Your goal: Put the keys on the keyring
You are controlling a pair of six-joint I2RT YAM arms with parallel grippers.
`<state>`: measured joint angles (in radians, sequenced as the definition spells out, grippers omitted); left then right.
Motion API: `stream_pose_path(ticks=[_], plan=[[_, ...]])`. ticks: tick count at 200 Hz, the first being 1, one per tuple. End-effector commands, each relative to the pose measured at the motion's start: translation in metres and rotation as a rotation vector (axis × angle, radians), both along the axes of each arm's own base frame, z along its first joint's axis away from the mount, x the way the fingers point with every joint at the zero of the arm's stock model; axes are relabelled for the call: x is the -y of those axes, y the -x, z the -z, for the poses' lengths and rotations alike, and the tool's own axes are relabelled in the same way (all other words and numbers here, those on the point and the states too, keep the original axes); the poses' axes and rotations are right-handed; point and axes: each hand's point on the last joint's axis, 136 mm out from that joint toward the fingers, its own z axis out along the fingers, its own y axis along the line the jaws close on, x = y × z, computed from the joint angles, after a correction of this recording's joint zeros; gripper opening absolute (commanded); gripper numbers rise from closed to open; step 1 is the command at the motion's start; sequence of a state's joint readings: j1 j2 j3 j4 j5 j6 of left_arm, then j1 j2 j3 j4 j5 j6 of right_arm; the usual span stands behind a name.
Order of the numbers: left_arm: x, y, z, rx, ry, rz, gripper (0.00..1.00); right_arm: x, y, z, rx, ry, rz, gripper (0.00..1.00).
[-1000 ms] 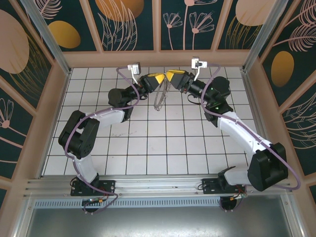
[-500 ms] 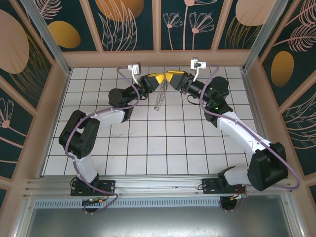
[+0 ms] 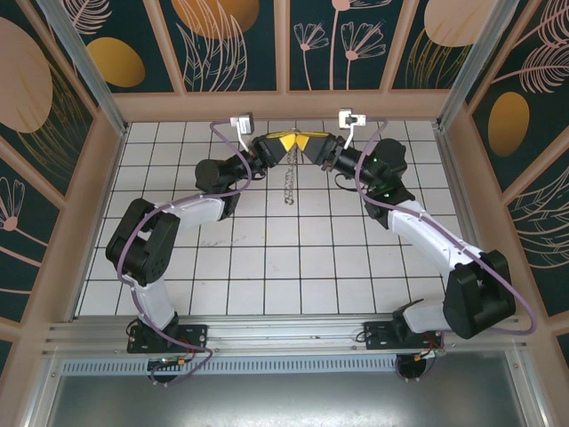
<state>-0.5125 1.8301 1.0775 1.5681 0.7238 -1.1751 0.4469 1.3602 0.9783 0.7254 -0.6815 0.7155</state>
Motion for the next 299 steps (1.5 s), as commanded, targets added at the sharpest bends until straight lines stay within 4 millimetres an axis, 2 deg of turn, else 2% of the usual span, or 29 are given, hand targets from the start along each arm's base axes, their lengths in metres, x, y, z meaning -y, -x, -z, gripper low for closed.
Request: stream_pose_path(ticks=[1,24,54,88,123,144,151,154,159,210,243,259,261,266,299], plan=[[-0.014,0.026,-0.038,0.193,0.107,-0.008,0.0,-0.002,0.005,0.001,0.017,-0.003,-0.019,0.24],[-0.014,0.026,-0.038,0.193,0.109,-0.011,0.0,-0.002,0.006,0.003,0.015,-0.002,-0.02,0.16],[-0.014,0.025,-0.037,0.189,0.108,-0.012,0.0,-0.001,0.006,0.004,0.015,0.0,-0.016,0.0],[-0.012,0.019,-0.036,0.171,0.088,-0.027,0.0,0.0,0.005,0.002,0.03,0.011,-0.009,0.0],[-0.009,0.01,-0.033,0.164,0.007,-0.076,0.25,0.007,0.0,-0.001,0.078,0.075,-0.022,0.0],[-0.014,0.0,-0.033,0.164,-0.057,-0.128,0.34,0.011,-0.003,0.0,0.107,0.14,-0.045,0.0],[-0.013,-0.006,-0.027,0.16,-0.09,-0.145,0.36,0.012,-0.004,0.001,0.111,0.162,-0.052,0.0],[-0.017,-0.002,-0.035,0.18,-0.092,-0.155,0.37,0.012,-0.004,0.001,0.116,0.172,-0.059,0.0],[-0.018,-0.004,-0.035,0.184,-0.113,-0.165,0.38,0.013,-0.005,0.002,0.123,0.187,-0.07,0.0],[-0.006,-0.027,-0.018,0.223,-0.396,-0.19,0.44,0.009,-0.013,0.02,0.143,0.345,-0.166,0.0],[-0.003,-0.038,-0.005,0.23,-0.483,-0.129,0.45,0.012,-0.022,0.03,0.147,0.401,-0.191,0.0],[-0.004,-0.038,-0.006,0.242,-0.496,-0.101,0.45,0.014,-0.026,0.035,0.141,0.417,-0.207,0.0],[-0.002,-0.043,0.004,0.225,-0.507,-0.092,0.45,0.015,-0.028,0.037,0.137,0.419,-0.208,0.0],[-0.001,-0.045,0.009,0.218,-0.515,-0.081,0.45,0.016,-0.029,0.038,0.135,0.421,-0.212,0.0],[0.004,-0.049,0.025,0.216,-0.573,-0.003,0.45,0.021,-0.036,0.048,0.12,0.429,-0.244,0.0]])
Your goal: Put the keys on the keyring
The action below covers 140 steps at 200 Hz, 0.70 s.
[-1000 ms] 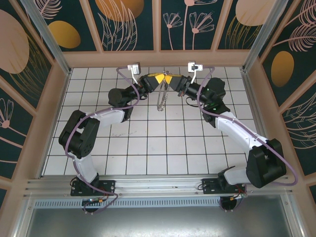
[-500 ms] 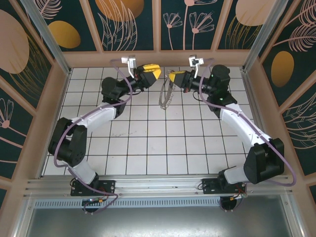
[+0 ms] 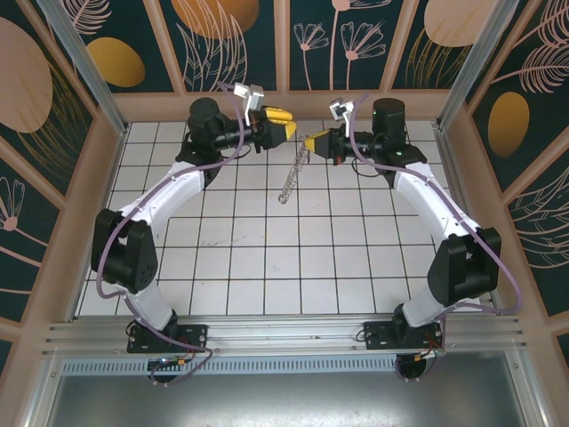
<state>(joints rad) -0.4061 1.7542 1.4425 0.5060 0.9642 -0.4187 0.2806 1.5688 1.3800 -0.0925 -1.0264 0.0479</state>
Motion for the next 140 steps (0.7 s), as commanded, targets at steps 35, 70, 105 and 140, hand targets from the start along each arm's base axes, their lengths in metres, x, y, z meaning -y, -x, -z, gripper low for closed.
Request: stream_pose_path(ticks=[35,70,105,140], plan=[[0.01,-0.003,0.038,-0.054,-0.133,0.139,0.46,0.003,-0.004,-0.001,0.031,0.007,-0.093,0.0],[0.014,-0.006,0.049,-0.082,-0.144,0.18,0.46,0.001,-0.009,0.005,0.014,0.009,-0.104,0.0],[0.015,-0.007,0.056,-0.096,-0.15,0.206,0.45,0.0,-0.012,0.009,0.01,0.013,-0.101,0.0],[0.016,-0.006,0.062,-0.106,-0.154,0.218,0.44,0.0,-0.012,0.009,0.009,0.01,-0.104,0.0]])
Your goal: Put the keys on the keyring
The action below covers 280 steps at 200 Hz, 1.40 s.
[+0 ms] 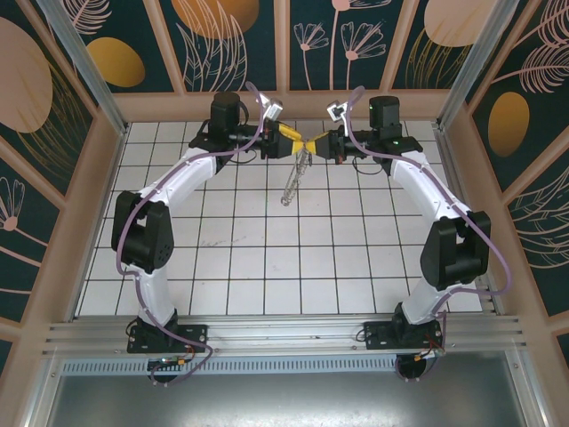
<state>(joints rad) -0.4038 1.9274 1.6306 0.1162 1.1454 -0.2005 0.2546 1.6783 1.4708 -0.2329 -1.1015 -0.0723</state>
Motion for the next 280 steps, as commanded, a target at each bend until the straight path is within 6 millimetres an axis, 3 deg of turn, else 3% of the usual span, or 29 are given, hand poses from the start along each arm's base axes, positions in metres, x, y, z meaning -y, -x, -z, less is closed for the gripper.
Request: stream_pose_path(ticks=[1,135,166,208,280], plan=[[-0.002,0.001,-0.003,0.022,0.009,0.034,0.44,-0.001,0.0,-0.015,0.054,-0.027,-0.037,0.0],[0.001,-0.004,0.004,-0.01,0.027,0.05,0.41,-0.003,0.003,-0.013,0.041,-0.045,-0.062,0.0],[0.001,-0.003,-0.001,-0.009,0.043,0.058,0.35,-0.005,0.002,-0.009,0.031,-0.044,-0.066,0.0],[0.002,0.001,-0.001,-0.013,0.052,0.077,0.2,-0.007,0.0,-0.007,0.027,-0.045,-0.066,0.0],[0.001,0.006,0.01,-0.027,0.043,0.085,0.24,-0.006,-0.001,-0.008,0.03,-0.045,-0.057,0.0]])
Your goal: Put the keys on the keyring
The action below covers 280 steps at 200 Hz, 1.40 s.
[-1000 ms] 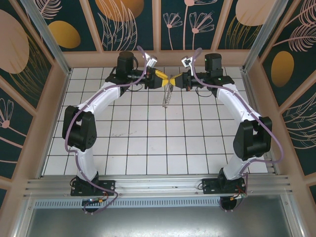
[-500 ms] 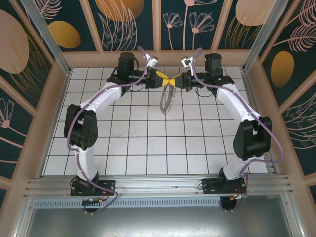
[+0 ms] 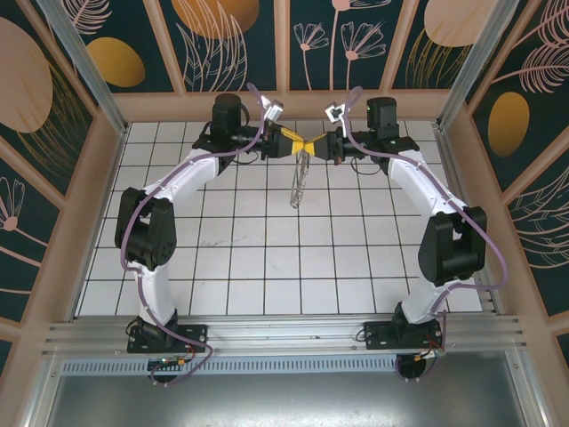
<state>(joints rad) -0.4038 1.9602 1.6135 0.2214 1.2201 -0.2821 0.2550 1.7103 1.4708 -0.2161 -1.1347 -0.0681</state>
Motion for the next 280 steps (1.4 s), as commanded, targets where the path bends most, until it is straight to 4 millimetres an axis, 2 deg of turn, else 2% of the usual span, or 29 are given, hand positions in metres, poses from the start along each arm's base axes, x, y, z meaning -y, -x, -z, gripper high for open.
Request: stream_pose_path(ticks=[1,33,75,120,139,169,190,235,257,280], plan=[[-0.003,0.002,0.005,0.009,0.008,0.02,0.24,-0.003,0.001,-0.016,0.053,-0.033,-0.029,0.0],[-0.003,0.002,0.005,0.009,0.008,0.02,0.18,-0.003,0.001,-0.017,0.053,-0.034,-0.028,0.0],[-0.002,0.004,0.001,0.018,0.017,0.025,0.0,-0.003,0.001,-0.018,0.054,-0.039,-0.028,0.0],[0.001,0.013,-0.008,0.035,0.045,0.021,0.0,-0.001,-0.001,-0.028,0.067,-0.057,0.005,0.0],[-0.003,0.012,-0.022,0.051,0.096,-0.031,0.0,0.006,-0.001,-0.039,0.09,-0.076,0.051,0.21],[-0.008,0.014,-0.045,0.071,0.169,-0.093,0.0,0.026,0.004,-0.058,0.133,-0.109,0.155,0.34],[-0.012,0.015,-0.057,0.079,0.198,-0.131,0.0,0.039,0.012,-0.064,0.154,-0.132,0.237,0.37],[-0.018,0.024,-0.079,0.097,0.235,-0.15,0.0,0.058,0.023,-0.053,0.154,-0.169,0.431,0.41],[-0.019,0.027,-0.088,0.099,0.248,-0.147,0.0,0.058,0.025,-0.045,0.147,-0.176,0.472,0.45],[-0.017,0.033,-0.092,0.105,0.254,-0.132,0.0,0.049,0.026,-0.033,0.13,-0.158,0.474,0.45]])
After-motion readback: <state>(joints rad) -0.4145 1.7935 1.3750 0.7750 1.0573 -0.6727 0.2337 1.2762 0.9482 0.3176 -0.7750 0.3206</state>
